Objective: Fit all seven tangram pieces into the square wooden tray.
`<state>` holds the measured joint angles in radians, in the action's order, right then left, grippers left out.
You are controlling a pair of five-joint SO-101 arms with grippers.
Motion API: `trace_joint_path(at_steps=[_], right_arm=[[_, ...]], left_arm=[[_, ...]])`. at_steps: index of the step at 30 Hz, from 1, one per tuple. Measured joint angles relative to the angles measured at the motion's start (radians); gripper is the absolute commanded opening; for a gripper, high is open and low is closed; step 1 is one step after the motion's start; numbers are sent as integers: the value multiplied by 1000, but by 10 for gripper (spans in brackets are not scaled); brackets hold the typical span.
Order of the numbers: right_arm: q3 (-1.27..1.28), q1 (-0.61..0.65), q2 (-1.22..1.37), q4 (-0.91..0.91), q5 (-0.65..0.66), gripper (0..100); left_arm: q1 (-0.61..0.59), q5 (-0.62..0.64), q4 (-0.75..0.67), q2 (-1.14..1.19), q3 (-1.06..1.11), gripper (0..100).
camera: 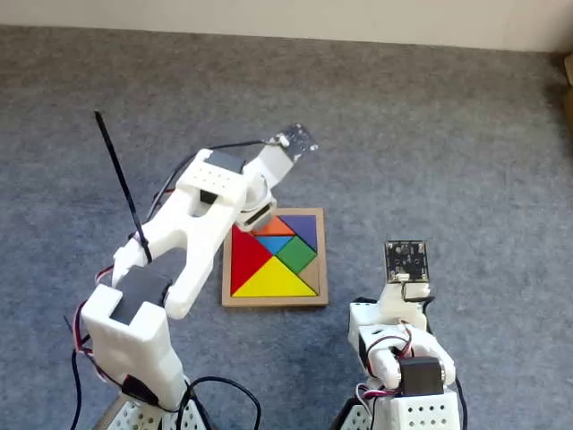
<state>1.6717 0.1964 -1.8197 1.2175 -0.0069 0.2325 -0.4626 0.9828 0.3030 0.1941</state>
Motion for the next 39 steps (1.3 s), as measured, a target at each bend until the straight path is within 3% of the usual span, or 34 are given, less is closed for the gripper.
trace_joint_path(at_steps=[12, 15, 19, 26, 30, 39], right_arm=[[2, 0, 0, 0, 0, 6], [2, 0, 0, 0, 0, 6], [2, 0, 0, 0, 0, 6], [2, 0, 0, 0, 0, 6], [2, 0, 0, 0, 0, 6], [2, 0, 0, 0, 0, 6]], left_arm=[[0, 0, 164, -201, 5, 178], [2, 21, 198, -308, 41, 127], [2, 34, 204, -509, 160, 1], [0, 49, 204, -930, 388, 6], [2, 138, 204, -1135, 529, 6], [-51, 236, 91, -1564, 891, 7]])
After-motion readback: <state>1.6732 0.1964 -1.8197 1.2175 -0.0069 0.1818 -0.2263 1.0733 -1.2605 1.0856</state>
